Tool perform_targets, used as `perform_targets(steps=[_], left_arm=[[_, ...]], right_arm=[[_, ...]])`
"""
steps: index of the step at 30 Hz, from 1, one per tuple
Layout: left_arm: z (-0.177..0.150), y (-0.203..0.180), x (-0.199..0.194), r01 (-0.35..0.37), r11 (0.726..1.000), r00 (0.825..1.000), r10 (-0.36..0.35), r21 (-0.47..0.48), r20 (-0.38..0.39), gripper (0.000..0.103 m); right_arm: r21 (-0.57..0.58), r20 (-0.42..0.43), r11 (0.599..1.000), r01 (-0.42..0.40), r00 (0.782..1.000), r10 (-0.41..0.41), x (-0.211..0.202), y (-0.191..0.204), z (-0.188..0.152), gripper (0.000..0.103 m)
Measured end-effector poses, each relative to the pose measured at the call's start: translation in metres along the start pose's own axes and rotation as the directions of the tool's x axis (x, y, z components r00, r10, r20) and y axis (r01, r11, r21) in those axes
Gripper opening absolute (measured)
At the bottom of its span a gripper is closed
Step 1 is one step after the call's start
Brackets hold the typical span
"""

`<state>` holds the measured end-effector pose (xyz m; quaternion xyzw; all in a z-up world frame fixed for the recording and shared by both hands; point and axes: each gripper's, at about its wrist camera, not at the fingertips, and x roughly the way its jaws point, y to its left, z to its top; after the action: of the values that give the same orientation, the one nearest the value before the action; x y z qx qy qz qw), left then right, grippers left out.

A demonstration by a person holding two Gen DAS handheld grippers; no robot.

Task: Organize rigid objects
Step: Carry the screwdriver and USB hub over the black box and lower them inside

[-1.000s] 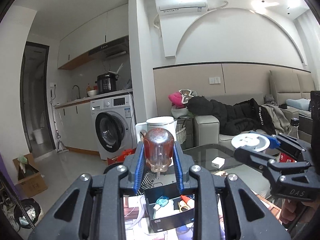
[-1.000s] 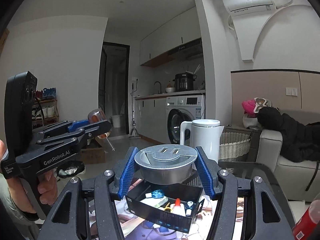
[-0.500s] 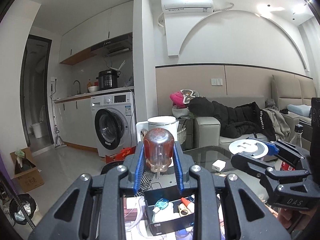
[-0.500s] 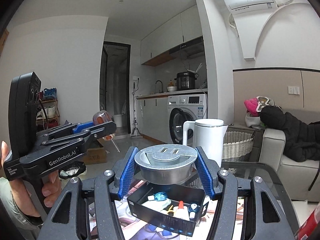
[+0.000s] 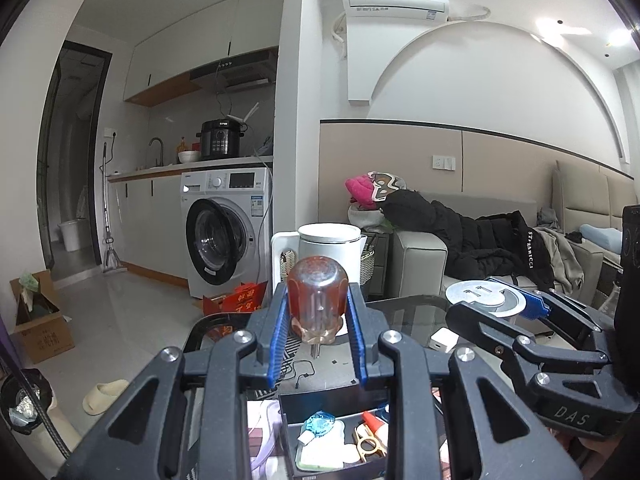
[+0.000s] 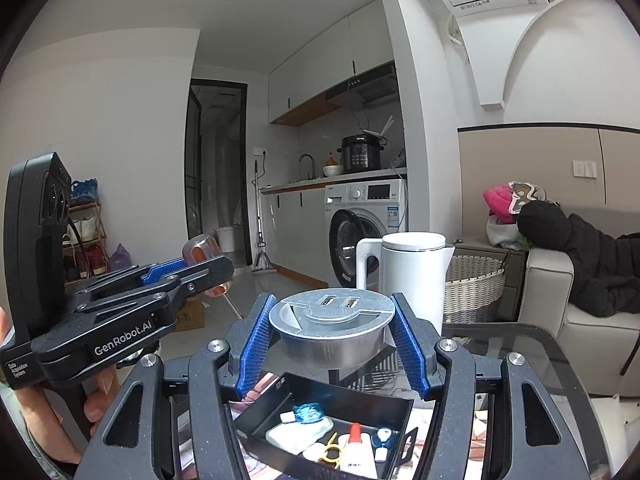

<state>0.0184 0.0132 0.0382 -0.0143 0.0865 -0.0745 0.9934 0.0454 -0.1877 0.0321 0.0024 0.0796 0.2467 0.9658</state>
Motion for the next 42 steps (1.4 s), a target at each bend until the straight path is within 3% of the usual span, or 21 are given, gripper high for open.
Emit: perform_targets(steps=[17,22,26,35,42], left_arm=[[-0.012,0.005,0.053,-0.003,0.999,0.998,-0.001,-0.05,-0.071,0.025],[-0.015,0.005,0.07,-0.002,0.999,0.992,-0.005,-0.053,-0.124,0.025],[-0.022,0.008,0.089,0.016,0.995,0.976,-0.036,-0.094,-0.216,0.025],[-0.038,0.005,0.109,0.012,0.996,0.942,-0.042,-0.091,-0.332,0.025],[-0.052,0.003,0.126,0.013,0.996,0.897,-0.05,-0.087,-0.439,0.025]], right_arm=[[0.021,-0.064,0.999,0.045,0.997,-0.043,0.055,-0.022,-0.014,0.058],[0.028,-0.136,0.999,0.038,0.99,-0.033,0.072,-0.027,-0.018,0.058],[0.039,-0.221,0.999,0.037,0.975,-0.027,0.089,-0.032,-0.025,0.058],[0.045,-0.322,0.999,0.028,0.947,-0.012,0.111,-0.036,-0.037,0.058],[0.051,-0.452,0.998,0.027,0.892,-0.001,0.13,-0.037,-0.054,0.058]])
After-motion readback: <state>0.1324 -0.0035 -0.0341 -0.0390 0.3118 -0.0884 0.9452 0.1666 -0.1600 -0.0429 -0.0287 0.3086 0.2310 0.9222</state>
